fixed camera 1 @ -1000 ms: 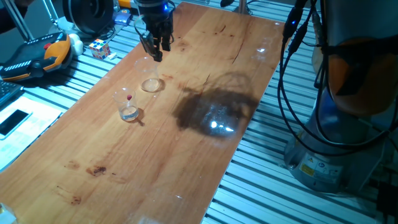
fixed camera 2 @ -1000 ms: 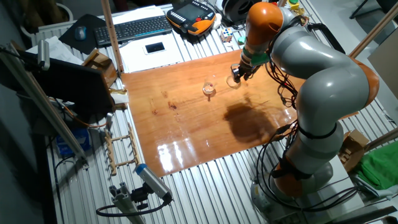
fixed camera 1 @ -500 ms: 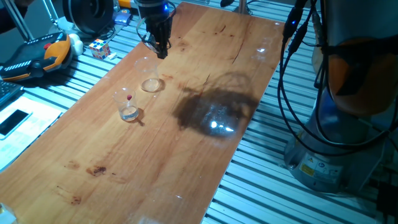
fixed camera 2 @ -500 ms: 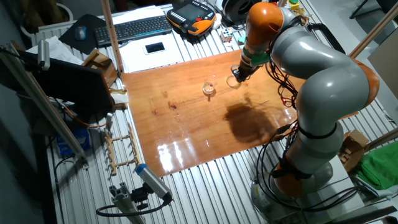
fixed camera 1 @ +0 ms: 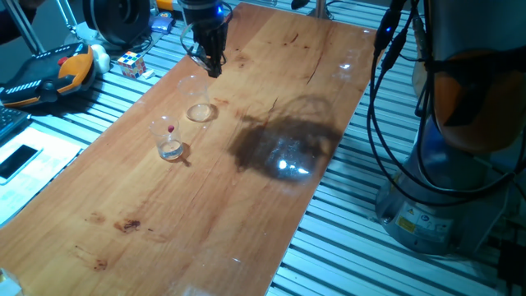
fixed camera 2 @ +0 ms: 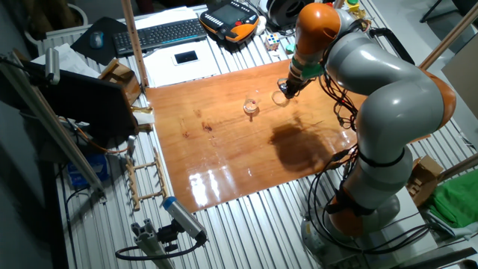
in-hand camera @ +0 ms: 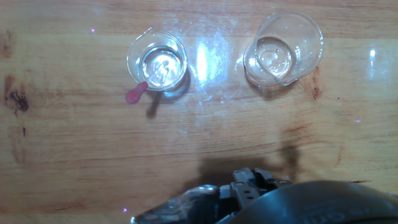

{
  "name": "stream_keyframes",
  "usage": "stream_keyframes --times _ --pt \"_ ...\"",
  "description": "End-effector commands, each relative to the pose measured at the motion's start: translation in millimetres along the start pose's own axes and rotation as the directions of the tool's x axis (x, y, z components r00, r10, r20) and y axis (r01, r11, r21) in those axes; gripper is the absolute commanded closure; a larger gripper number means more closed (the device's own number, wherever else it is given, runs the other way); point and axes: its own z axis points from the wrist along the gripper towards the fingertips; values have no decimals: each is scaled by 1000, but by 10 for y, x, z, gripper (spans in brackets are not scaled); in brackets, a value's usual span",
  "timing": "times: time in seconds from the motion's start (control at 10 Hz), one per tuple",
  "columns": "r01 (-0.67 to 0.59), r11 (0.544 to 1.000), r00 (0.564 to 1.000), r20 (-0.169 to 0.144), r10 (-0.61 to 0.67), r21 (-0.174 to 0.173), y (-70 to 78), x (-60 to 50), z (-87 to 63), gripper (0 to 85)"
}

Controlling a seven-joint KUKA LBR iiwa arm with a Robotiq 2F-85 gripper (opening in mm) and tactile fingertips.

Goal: Transfer liquid using a dropper

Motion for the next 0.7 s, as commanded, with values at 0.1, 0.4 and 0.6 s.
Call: stream_keyframes --times 0.1,0.4,0.6 --pt "-3 1000 1000 3 3 0 18 -5 14 840" --pt "-15 1000 1000 14 15 -1 122 -19 91 840" --pt "-24 1000 1000 17 25 -13 193 -74 189 840"
